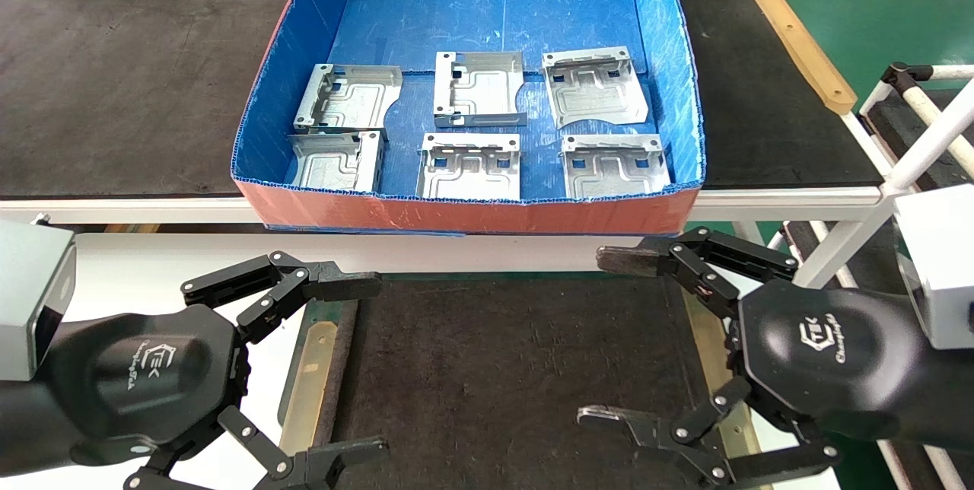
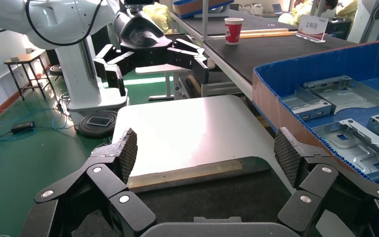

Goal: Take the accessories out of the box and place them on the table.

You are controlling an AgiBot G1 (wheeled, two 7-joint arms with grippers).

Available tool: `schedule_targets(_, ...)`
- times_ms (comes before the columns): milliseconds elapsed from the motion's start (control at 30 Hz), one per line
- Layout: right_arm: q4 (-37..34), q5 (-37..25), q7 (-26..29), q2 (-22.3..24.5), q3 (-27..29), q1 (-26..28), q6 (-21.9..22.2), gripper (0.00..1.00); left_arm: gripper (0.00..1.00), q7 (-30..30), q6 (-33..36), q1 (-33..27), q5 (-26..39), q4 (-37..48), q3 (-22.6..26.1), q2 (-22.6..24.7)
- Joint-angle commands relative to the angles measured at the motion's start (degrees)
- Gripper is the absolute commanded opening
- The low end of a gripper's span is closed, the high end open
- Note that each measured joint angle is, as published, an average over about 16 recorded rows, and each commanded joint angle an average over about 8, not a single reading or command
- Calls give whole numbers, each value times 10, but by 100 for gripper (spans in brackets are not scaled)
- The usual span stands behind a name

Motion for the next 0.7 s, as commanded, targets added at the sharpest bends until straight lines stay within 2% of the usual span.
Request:
schedule_targets(33, 0, 0, 0, 0, 0, 0, 0, 100, 100, 0, 0, 0, 0, 0, 0, 0)
schedule_targets(700, 0, 0, 0, 0, 0, 0, 0, 100, 100, -1, 0, 0, 0, 0, 0, 0)
